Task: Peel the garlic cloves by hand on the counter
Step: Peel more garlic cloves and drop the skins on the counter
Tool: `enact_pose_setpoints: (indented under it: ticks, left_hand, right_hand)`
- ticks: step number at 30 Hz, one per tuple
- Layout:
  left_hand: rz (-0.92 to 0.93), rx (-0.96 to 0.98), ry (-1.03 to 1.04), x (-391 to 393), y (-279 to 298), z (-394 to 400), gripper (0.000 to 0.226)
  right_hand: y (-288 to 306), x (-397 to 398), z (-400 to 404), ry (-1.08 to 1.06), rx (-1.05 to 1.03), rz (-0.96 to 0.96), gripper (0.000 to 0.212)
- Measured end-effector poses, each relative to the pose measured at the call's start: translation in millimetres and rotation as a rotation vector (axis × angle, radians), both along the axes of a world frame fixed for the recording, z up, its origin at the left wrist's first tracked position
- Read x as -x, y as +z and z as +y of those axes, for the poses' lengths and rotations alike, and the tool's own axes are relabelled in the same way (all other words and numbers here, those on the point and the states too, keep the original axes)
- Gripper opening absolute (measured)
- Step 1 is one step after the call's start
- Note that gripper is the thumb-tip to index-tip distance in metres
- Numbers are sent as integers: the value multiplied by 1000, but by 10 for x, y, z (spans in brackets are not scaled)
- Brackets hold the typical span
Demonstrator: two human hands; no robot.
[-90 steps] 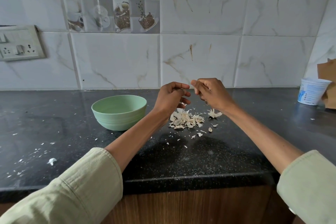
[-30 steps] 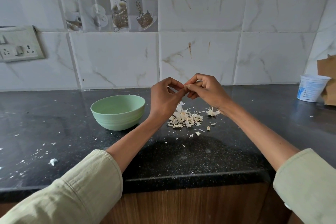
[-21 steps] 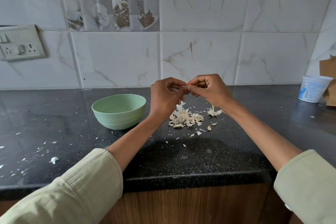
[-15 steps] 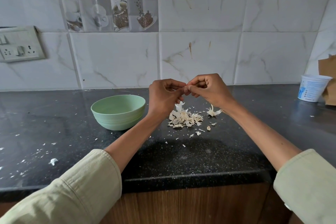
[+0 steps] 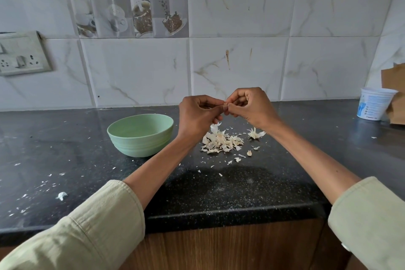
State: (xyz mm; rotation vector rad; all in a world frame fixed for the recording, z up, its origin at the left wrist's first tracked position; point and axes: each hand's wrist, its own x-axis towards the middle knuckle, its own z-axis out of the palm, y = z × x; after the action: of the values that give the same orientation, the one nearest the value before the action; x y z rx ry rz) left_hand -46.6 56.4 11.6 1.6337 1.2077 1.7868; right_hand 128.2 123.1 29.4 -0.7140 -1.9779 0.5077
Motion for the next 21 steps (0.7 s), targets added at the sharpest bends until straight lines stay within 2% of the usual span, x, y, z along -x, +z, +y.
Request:
enact_pose_setpoints:
  ticks: [6, 10, 21]
  left_hand:
    - [-77, 23, -54, 46, -9, 37, 16]
    - [-112, 42, -34, 56, -29, 69, 13]
    - [-94, 56, -32, 59, -80, 111, 13]
  right_hand:
    - [2, 22, 10, 7, 66, 20, 4]
    - [11, -7, 21, 29, 63, -18, 9]
    - [-32, 1, 39, 7, 66, -31, 7]
